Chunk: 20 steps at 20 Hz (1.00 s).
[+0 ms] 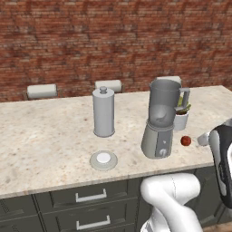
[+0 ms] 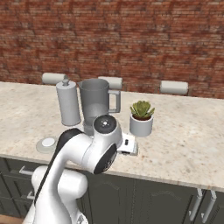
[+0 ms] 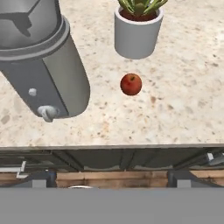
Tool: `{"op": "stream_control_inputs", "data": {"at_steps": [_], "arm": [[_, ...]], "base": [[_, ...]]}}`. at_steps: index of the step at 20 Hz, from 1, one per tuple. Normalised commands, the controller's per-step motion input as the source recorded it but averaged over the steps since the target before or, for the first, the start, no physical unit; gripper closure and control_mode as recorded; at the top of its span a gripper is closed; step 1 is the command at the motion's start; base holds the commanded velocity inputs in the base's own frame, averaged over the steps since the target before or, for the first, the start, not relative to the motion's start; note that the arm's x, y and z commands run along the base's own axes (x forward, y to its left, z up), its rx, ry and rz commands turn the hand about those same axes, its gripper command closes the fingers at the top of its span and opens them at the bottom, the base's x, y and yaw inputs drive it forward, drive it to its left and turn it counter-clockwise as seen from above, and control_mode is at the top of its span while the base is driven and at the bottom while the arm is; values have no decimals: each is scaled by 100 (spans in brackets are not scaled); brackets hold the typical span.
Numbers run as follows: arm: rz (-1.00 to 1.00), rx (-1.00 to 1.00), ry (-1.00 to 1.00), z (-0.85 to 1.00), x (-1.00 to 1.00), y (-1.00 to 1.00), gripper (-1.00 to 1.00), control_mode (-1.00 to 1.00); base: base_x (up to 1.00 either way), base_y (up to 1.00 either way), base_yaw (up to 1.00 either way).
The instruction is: Open the blender lid, put the apple in the blender, close the lid, and start the blender.
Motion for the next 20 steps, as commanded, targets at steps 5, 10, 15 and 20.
{"op": "stream_control_inputs", "data": {"at_steps": [5, 10, 15, 20], "arm": [[0, 6, 0, -40, 36, -49, -100, -100], [0, 2, 4, -19, 46, -7, -100, -100], [0, 0, 12, -10, 70, 0, -100, -100], [3, 3, 3, -34, 52, -28, -100, -100]], "base": [[0, 0, 0], [0, 0, 0], [0, 0, 0], [0, 0, 0]]}}
